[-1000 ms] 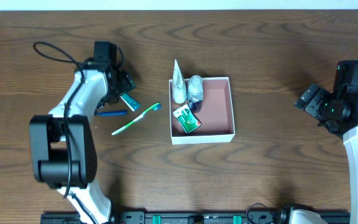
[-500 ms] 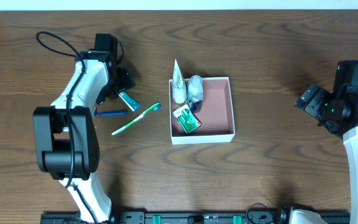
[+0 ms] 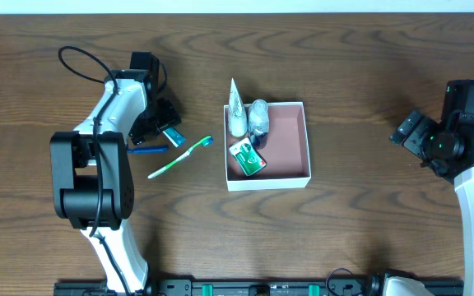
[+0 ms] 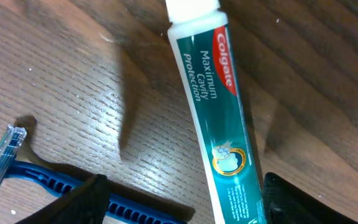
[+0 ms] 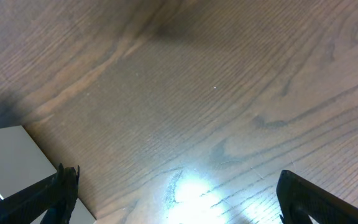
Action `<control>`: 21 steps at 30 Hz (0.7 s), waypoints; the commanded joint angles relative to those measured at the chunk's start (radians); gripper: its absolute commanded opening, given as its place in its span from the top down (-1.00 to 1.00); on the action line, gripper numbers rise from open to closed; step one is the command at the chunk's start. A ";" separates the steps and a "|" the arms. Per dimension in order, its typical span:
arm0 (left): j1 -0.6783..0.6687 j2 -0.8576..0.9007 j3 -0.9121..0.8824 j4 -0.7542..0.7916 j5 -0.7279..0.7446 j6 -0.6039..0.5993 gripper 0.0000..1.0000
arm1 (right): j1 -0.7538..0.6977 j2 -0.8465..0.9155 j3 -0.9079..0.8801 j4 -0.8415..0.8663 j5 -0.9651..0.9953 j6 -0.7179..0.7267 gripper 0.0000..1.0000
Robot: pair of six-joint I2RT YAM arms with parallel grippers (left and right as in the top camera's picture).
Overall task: Pack container
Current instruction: 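Reach the left gripper to the Colgate toothpaste tube and grasp it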
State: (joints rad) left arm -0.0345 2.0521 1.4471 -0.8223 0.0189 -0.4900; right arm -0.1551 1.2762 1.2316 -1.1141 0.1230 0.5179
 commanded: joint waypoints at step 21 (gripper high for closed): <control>0.002 0.056 0.014 0.050 -0.005 0.037 0.05 | -0.008 0.003 0.010 -0.002 0.000 -0.010 -0.98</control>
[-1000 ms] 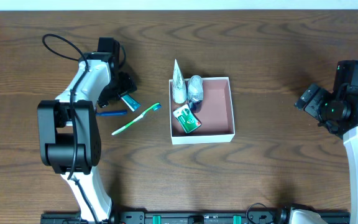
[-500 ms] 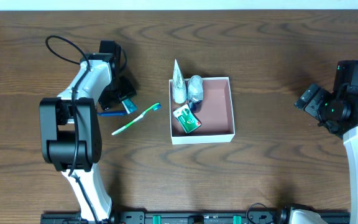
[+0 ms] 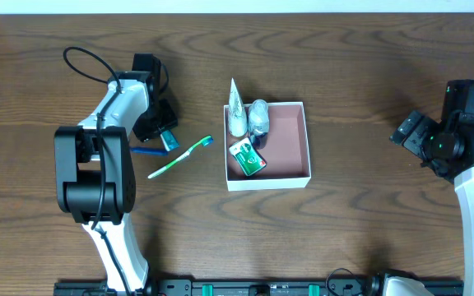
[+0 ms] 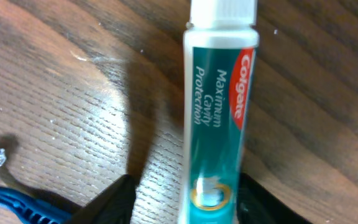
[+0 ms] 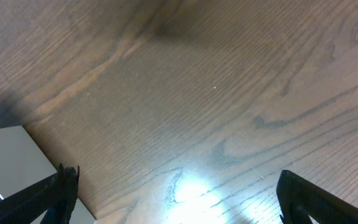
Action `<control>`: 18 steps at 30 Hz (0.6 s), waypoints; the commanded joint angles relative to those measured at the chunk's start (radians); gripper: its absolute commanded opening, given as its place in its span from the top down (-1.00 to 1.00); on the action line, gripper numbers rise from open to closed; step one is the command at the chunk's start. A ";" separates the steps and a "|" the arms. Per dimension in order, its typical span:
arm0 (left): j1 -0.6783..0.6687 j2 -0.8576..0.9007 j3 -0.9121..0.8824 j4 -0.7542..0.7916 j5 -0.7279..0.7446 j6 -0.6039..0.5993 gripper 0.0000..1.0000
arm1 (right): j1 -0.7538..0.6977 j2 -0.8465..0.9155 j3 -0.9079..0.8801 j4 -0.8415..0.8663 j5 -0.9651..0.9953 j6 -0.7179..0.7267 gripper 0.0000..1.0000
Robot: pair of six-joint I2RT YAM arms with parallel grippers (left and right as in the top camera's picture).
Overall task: Pack container
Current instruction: 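Reach the left gripper to the Colgate toothpaste tube and grasp it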
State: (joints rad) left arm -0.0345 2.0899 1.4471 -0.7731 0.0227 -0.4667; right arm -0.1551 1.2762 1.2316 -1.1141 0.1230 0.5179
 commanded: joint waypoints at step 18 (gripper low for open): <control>0.002 0.018 0.013 -0.011 -0.008 0.022 0.58 | -0.008 0.003 0.010 -0.002 0.000 -0.010 -0.98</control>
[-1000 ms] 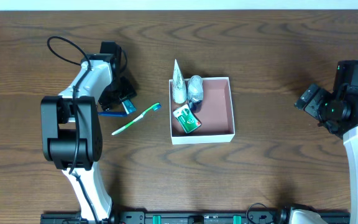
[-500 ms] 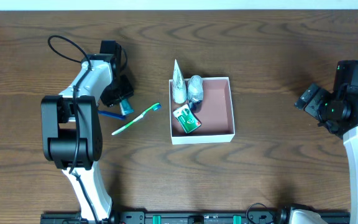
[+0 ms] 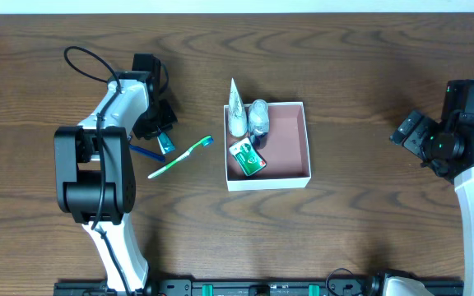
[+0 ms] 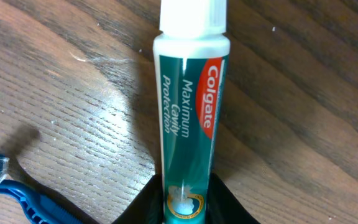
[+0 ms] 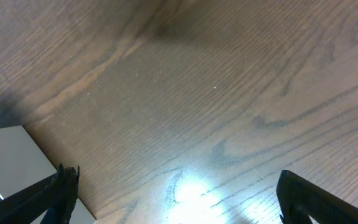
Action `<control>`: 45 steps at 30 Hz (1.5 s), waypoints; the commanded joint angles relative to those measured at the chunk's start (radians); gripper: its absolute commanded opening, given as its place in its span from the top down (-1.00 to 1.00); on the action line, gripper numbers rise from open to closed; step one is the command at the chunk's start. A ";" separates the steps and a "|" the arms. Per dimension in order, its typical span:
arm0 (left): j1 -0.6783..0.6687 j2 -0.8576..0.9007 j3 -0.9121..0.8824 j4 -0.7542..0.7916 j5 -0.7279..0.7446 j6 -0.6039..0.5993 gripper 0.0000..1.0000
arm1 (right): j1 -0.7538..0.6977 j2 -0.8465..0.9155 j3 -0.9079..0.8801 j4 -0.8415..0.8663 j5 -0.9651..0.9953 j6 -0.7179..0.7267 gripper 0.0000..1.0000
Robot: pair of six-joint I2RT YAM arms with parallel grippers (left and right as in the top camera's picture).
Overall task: Pack container
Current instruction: 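Reach the left gripper to the Colgate toothpaste tube and grasp it, then carry the toothpaste tube into the box and lower it upright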
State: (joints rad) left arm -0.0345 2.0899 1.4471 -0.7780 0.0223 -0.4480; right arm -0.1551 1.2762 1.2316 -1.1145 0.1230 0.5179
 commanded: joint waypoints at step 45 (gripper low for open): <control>-0.779 -0.545 0.017 0.083 -0.121 0.041 0.72 | -0.008 0.003 0.010 -0.001 0.000 -0.011 -0.99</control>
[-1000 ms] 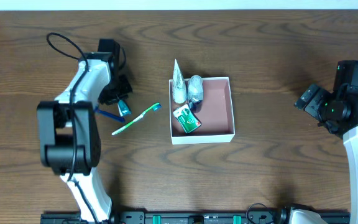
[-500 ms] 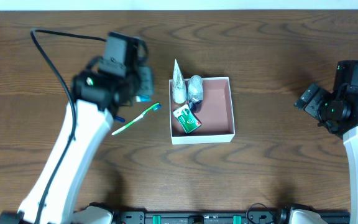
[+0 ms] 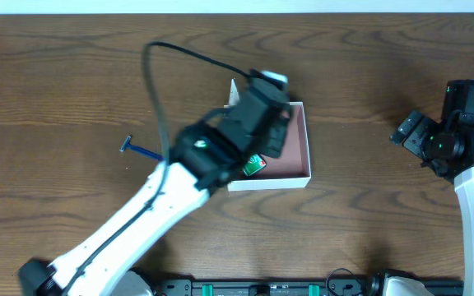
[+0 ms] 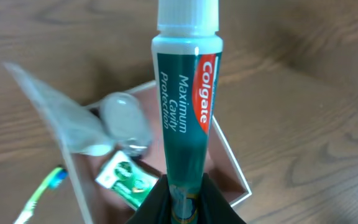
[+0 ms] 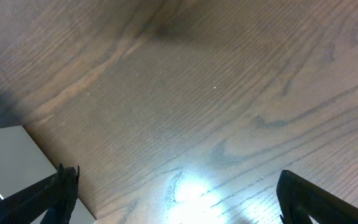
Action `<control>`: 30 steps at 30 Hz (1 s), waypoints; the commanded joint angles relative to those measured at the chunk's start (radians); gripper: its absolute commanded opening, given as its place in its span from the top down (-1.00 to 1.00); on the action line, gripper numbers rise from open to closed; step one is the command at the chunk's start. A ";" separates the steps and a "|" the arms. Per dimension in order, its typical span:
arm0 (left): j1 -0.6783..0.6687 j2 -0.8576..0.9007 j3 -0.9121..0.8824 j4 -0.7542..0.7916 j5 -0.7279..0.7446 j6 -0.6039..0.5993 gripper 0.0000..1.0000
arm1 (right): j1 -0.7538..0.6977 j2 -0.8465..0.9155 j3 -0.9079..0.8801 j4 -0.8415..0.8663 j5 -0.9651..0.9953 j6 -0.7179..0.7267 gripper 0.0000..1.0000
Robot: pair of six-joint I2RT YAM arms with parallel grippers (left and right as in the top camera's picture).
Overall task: Pack container
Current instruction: 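Carry the toothpaste tube into the box and lower it upright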
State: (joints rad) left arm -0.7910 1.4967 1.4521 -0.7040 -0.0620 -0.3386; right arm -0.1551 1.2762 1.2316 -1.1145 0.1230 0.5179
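My left gripper [image 4: 184,194] is shut on a green Colgate toothpaste tube [image 4: 185,106], white cap pointing away from the jaws. It holds the tube in the air above the white box [image 4: 231,155]. Inside the box lie a green packet [image 4: 128,180], a small clear bottle [image 4: 126,118] and a clear pouch [image 4: 61,121] that leans over the far left rim. From overhead, the left arm [image 3: 220,148] covers most of the box [image 3: 307,152]. My right gripper [image 5: 176,190] hangs open over bare wood, right of the box.
A blue razor [image 3: 138,150] lies on the table left of the box. A green toothbrush [image 4: 39,196] lies just outside the box's left wall and is hidden under the arm from overhead. The box's corner [image 5: 11,162] shows in the right wrist view.
My left gripper, then shut on the toothpaste down on the table by the razor, now holds it raised over the white box. The right arm has not moved.
My left gripper stood open around the toothpaste lying on the wood beside the razor. Then its fingers were closer in on the tube, and then shut on it. Now the tube is off the table and above the box. The right gripper stayed open and still.
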 commanded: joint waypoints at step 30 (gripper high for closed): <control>-0.058 0.454 0.007 0.055 -0.089 -0.394 0.72 | -0.008 0.003 0.010 -0.001 0.000 -0.011 -0.98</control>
State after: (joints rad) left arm -0.8482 1.9377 1.4517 -0.6495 -0.1246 -0.7109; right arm -0.1551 1.2762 1.2316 -1.1145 0.1230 0.5179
